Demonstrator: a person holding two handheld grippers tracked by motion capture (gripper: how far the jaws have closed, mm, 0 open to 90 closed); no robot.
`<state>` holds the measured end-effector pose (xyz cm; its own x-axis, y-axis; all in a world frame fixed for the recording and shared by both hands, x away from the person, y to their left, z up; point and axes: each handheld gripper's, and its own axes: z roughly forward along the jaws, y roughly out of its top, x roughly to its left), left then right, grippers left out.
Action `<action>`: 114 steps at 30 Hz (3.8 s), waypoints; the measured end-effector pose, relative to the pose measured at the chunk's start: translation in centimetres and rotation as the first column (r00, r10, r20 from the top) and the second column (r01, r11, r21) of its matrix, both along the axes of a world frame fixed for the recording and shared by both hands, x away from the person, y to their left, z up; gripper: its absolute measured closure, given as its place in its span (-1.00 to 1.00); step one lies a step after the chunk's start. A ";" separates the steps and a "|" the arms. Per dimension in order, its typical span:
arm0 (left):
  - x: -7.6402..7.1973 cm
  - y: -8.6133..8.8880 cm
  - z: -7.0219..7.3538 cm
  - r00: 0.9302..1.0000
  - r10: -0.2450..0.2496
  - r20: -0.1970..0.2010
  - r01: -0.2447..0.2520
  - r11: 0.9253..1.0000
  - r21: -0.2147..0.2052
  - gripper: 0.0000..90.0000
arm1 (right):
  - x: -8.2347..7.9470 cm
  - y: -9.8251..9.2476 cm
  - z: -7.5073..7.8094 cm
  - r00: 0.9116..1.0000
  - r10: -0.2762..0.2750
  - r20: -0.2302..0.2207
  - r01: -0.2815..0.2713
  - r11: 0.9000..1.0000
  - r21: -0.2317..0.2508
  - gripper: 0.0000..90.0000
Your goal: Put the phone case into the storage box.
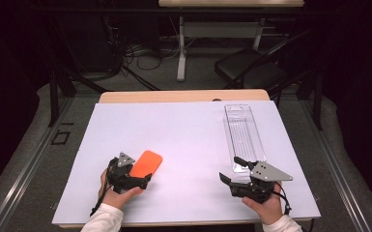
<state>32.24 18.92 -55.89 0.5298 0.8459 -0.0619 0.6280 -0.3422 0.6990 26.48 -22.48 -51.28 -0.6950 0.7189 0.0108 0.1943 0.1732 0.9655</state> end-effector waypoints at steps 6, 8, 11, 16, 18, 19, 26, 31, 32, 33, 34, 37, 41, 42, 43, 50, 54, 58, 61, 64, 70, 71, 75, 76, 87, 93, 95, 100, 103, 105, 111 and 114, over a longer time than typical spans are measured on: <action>0.6 -0.5 -0.5 0.999 0.007 -0.031 -0.007 1.000 0.009 -0.99 | 0.1 0.0 0.0 1.000 0.000 -0.003 0.000 1.000 0.001 -0.47; 0.7 -0.7 -0.7 0.999 0.004 -0.038 -0.004 1.000 0.013 -0.98 | 0.1 0.0 0.0 1.000 0.000 -0.006 0.000 1.000 0.003 -0.47; 0.8 -1.0 -0.8 0.999 0.001 -0.042 -0.001 1.000 0.022 -0.98 | 0.1 0.0 0.0 1.000 0.001 -0.006 -0.001 1.000 0.002 -0.47; 0.8 -1.1 -0.8 0.999 0.007 -0.032 -0.006 1.000 0.030 -0.94 | 0.1 0.0 -0.1 1.000 0.001 -0.008 -0.001 1.000 0.001 -0.47; 0.8 -1.2 -0.8 1.000 0.007 -0.028 -0.006 0.999 0.044 -0.91 | 0.1 0.0 -0.1 1.000 0.001 -0.008 -0.001 1.000 0.000 -0.47; 0.7 -1.2 -0.8 1.000 0.005 -0.024 -0.004 0.999 0.053 -0.91 | 0.1 0.0 -0.1 1.000 0.001 -0.008 -0.001 1.000 0.000 -0.47; 0.6 -1.3 -0.7 1.000 0.004 -0.025 -0.002 0.998 0.060 -0.85 | 0.1 0.0 -0.1 1.000 0.002 -0.007 -0.002 1.000 -0.002 -0.47; 0.5 -1.3 -0.7 1.000 0.002 -0.023 -0.001 0.998 0.058 -0.81 | 0.1 0.0 -0.1 1.000 0.002 -0.008 -0.002 1.000 -0.001 -0.47; 0.5 -1.3 -0.7 1.000 0.000 -0.021 0.001 0.998 0.057 -0.79 | 0.1 0.0 -0.1 1.000 0.002 -0.007 -0.002 1.000 0.001 -0.47; 0.5 -1.3 -0.7 1.000 -0.001 -0.020 0.002 0.998 0.056 -0.77 | 0.1 0.0 -0.1 1.000 0.002 -0.007 -0.002 1.000 0.000 -0.47; 0.4 -1.3 -0.6 1.000 -0.003 -0.021 0.004 0.998 0.056 -0.76 | 0.1 0.0 -0.1 1.000 0.001 -0.009 -0.001 1.000 -0.001 -0.47; 0.4 -1.2 -0.6 1.000 -0.003 -0.019 0.004 0.998 0.057 -0.70 | 0.1 0.0 -0.1 1.000 0.002 -0.009 -0.002 1.000 0.002 -0.47; 0.4 -1.1 -0.6 1.000 0.007 -0.016 -0.006 0.999 0.042 -0.66 | 0.1 0.0 -0.1 1.000 0.003 -0.010 -0.003 1.000 -0.002 -0.47; 0.4 -1.2 -0.6 1.000 0.008 -0.017 -0.007 0.999 0.042 -0.65 | 0.1 0.0 -0.1 1.000 0.004 -0.010 -0.004 1.000 -0.003 -0.47; 0.4 -1.1 -0.6 1.000 0.006 -0.023 -0.005 0.999 0.043 -0.65 | 0.1 0.0 -0.1 1.000 0.004 -0.011 -0.004 1.000 -0.004 -0.47; 0.5 -1.0 -0.5 0.999 0.010 -0.031 -0.008 0.999 0.034 -0.65 | 0.1 0.0 0.0 1.000 0.005 -0.011 -0.005 1.000 -0.003 -0.47; 0.6 -1.0 -0.4 0.999 0.016 -0.034 -0.015 0.999 0.028 -0.65 | 0.1 0.0 -0.1 1.000 0.004 -0.012 -0.004 1.000 -0.003 -0.47; 0.7 -0.9 -0.3 0.999 0.018 -0.041 -0.016 0.999 0.033 -0.64 | 0.1 -0.1 -0.1 1.000 0.002 -0.012 -0.002 1.000 0.000 -0.47; 0.6 -0.8 0.0 0.999 0.019 -0.042 -0.018 0.999 0.038 -0.64 | 0.1 -0.1 -0.1 1.000 0.001 -0.012 -0.001 1.000 0.000 -0.47; 0.5 -0.8 0.3 0.999 0.025 -0.042 -0.024 0.999 0.035 -0.64 | 0.1 -0.1 -0.1 1.000 0.001 -0.012 -0.001 1.000 0.000 -0.47; 0.2 -0.9 1.0 0.999 0.032 -0.039 -0.031 0.999 0.029 -0.64 | 0.1 0.0 -0.1 1.000 0.003 -0.012 -0.003 1.000 0.000 -0.47; 0.1 -0.8 1.3 0.999 0.023 -0.045 -0.021 0.999 0.030 -0.64 | 0.1 -0.1 -0.1 1.000 0.002 -0.012 -0.002 1.000 -0.003 -0.47; -0.3 -1.0 2.3 0.999 0.015 -0.044 -0.014 1.000 0.004 -0.64 | 0.1 -0.1 -0.1 1.000 0.001 -0.013 -0.001 1.000 -0.002 -0.47; -0.4 -1.0 2.7 0.999 0.009 -0.049 -0.009 1.000 0.001 -0.64 | 0.1 -0.1 -0.1 1.000 0.000 -0.013 0.000 1.000 -0.002 -0.47; -1.5 -2.1 6.5 0.997 -0.057 -0.046 0.057 0.998 0.007 -0.64 | 0.1 0.2 -0.2 1.000 0.001 -0.013 -0.001 1.000 -0.006 -0.47; -1.4 -3.2 8.2 0.995 -0.091 -0.050 0.091 0.996 0.007 -0.64 | 0.2 0.1 -0.2 1.000 -0.003 -0.014 0.003 1.000 -0.001 -0.47; -1.2 -3.7 8.9 0.993 -0.103 -0.048 0.104 0.995 0.007 -0.64 | 0.2 0.1 -0.2 1.000 -0.003 -0.017 0.003 1.000 0.001 -0.47; -0.8 -5.0 10.7 0.988 -0.147 -0.046 0.147 0.989 -0.007 -0.64 | 0.3 0.2 -0.3 1.000 -0.006 -0.019 0.006 1.000 -0.003 -0.47; -0.5 -5.8 11.4 0.984 -0.170 -0.052 0.170 0.985 -0.013 -0.64 | 0.3 0.2 -0.3 1.000 -0.007 -0.021 0.007 1.000 -0.004 -0.47; -0.3 -6.4 11.7 0.981 -0.187 -0.050 0.186 0.982 -0.012 -0.64 | 0.2 0.1 -0.3 1.000 -0.008 -0.019 0.008 1.000 -0.006 -0.47; -0.2 -8.2 12.4 0.969 -0.237 -0.068 0.237 0.971 -0.014 -0.64 | 0.1 0.0 -0.2 1.000 -0.017 -0.014 0.017 1.000 -0.002 -0.46; -0.1 -9.0 12.8 0.961 -0.266 -0.076 0.267 0.964 0.004 -0.64 | 0.2 -0.1 -0.2 1.000 -0.023 -0.012 0.023 1.000 0.003 -0.46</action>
<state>32.18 9.95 -43.08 0.7303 0.6760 -0.0984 0.5625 -0.5133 0.6481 26.64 -22.53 -51.44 -0.6778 0.7349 0.0218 0.2100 0.1651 0.9637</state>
